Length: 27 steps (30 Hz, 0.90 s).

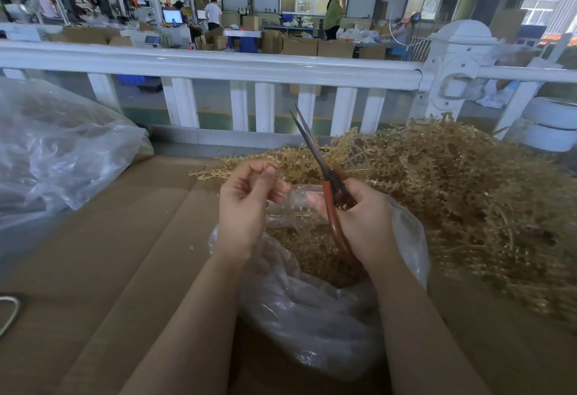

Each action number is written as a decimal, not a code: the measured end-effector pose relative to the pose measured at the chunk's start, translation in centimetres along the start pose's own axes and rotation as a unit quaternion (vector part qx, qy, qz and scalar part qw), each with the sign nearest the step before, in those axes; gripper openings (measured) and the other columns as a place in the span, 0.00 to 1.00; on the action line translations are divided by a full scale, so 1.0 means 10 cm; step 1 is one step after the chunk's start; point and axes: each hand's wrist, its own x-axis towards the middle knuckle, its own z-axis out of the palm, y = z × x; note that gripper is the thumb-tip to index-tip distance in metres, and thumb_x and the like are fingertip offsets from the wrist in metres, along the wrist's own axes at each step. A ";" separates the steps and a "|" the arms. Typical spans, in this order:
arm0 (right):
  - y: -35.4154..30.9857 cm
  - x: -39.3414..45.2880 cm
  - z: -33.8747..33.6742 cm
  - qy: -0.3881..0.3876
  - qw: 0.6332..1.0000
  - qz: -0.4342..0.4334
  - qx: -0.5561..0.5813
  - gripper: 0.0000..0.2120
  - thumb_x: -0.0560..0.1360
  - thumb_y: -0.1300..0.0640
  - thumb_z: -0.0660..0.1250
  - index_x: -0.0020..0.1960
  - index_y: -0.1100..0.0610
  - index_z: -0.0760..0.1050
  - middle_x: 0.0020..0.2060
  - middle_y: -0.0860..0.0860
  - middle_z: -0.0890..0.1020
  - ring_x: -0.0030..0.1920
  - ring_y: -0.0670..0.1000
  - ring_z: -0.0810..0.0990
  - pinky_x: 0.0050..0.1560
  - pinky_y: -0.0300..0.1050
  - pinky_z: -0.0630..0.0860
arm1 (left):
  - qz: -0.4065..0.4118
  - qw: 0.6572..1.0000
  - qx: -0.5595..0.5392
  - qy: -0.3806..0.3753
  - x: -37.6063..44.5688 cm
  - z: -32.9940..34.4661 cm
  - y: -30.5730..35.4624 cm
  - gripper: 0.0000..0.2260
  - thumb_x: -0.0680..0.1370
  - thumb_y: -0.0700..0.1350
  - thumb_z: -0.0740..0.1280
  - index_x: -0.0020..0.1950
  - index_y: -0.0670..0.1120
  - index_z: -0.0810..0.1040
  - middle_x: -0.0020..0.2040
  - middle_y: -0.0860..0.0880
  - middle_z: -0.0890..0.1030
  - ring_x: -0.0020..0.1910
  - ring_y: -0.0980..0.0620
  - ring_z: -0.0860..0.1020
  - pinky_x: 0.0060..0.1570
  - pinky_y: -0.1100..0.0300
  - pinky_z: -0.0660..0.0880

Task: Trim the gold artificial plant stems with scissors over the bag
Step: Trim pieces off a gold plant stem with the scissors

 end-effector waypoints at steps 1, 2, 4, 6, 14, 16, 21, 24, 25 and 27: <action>0.00 0.00 0.00 -0.011 1.000 0.007 0.028 0.07 0.69 0.45 0.79 0.38 0.42 0.81 0.32 0.42 0.83 0.32 0.40 0.81 0.31 0.31 0.74 | -0.002 1.000 0.002 -0.005 0.00 0.00 0.00 0.05 0.81 0.34 0.63 0.48 0.39 0.78 0.34 0.45 0.81 0.29 0.55 0.77 0.32 0.68 0.72; 0.00 0.01 0.01 -0.022 0.998 0.016 0.050 0.07 0.70 0.48 0.79 0.39 0.45 0.81 0.33 0.44 0.84 0.32 0.41 0.82 0.31 0.32 0.75 | -0.004 1.000 0.005 -0.013 0.00 0.00 -0.01 0.04 0.81 0.35 0.64 0.49 0.39 0.78 0.34 0.45 0.81 0.29 0.55 0.77 0.32 0.68 0.73; -0.01 0.02 0.03 -0.046 0.996 0.034 0.069 0.05 0.71 0.51 0.79 0.42 0.49 0.83 0.35 0.47 0.85 0.34 0.42 0.83 0.34 0.35 0.77 | -0.005 0.999 0.007 -0.031 -0.01 0.01 -0.03 0.03 0.81 0.36 0.65 0.50 0.39 0.78 0.34 0.46 0.82 0.29 0.54 0.77 0.33 0.66 0.74; -0.01 0.02 0.05 -0.071 0.994 0.054 0.068 0.03 0.72 0.53 0.77 0.43 0.51 0.84 0.37 0.50 0.86 0.36 0.47 0.84 0.38 0.45 0.83 | -0.001 0.999 0.011 -0.048 -0.02 0.02 -0.04 0.03 0.81 0.37 0.65 0.49 0.41 0.79 0.34 0.48 0.83 0.29 0.55 0.78 0.33 0.67 0.74; 0.01 0.06 0.02 -0.006 0.979 0.116 0.166 0.05 0.76 0.59 0.74 0.42 0.56 0.81 0.34 0.51 0.85 0.30 0.42 0.80 0.33 0.33 0.76 | -0.097 0.994 -0.044 -0.036 0.00 -0.01 0.00 0.22 0.70 0.52 0.74 0.61 0.47 0.76 0.56 0.39 0.82 0.52 0.50 0.83 0.52 0.56 0.78; 0.05 0.06 -0.02 0.021 0.964 0.109 0.241 0.06 0.77 0.60 0.72 0.44 0.62 0.79 0.31 0.50 0.82 0.26 0.40 0.77 0.28 0.31 0.72 | -0.155 0.985 -0.052 -0.052 0.00 -0.01 0.01 0.32 0.65 0.57 0.76 0.65 0.47 0.73 0.59 0.42 0.82 0.54 0.50 0.83 0.55 0.53 0.78; 0.00 0.04 -0.06 0.014 0.933 0.068 0.354 0.11 0.81 0.63 0.66 0.42 0.67 0.76 0.22 0.46 0.74 0.22 0.43 0.72 0.24 0.33 0.66 | -0.250 0.952 0.003 -0.177 -0.05 0.03 0.00 0.27 0.70 0.54 0.74 0.65 0.42 0.77 0.58 0.40 0.83 0.57 0.41 0.82 0.65 0.45 0.74; -0.04 0.03 -0.05 0.017 0.934 0.052 0.354 0.11 0.81 0.64 0.65 0.40 0.63 0.77 0.23 0.46 0.77 0.23 0.40 0.75 0.24 0.31 0.71 | -0.243 0.938 0.001 -0.247 -0.08 0.04 0.00 0.21 0.73 0.51 0.72 0.61 0.40 0.81 0.57 0.38 0.83 0.60 0.37 0.80 0.69 0.45 0.70; -0.04 0.03 -0.05 0.018 0.935 0.049 0.351 0.10 0.81 0.64 0.65 0.42 0.65 0.77 0.24 0.46 0.78 0.23 0.40 0.76 0.25 0.32 0.72 | -0.235 0.938 -0.004 -0.253 -0.08 0.05 0.01 0.19 0.73 0.48 0.74 0.60 0.40 0.82 0.57 0.39 0.83 0.60 0.39 0.81 0.68 0.47 0.72; -0.01 0.03 -0.03 0.011 0.935 0.047 0.352 0.09 0.81 0.64 0.65 0.48 0.71 0.76 0.27 0.47 0.80 0.26 0.42 0.78 0.29 0.33 0.74 | -0.216 0.947 -0.019 -0.238 -0.09 0.06 0.02 0.14 0.72 0.43 0.75 0.56 0.39 0.83 0.54 0.41 0.85 0.55 0.43 0.83 0.63 0.52 0.76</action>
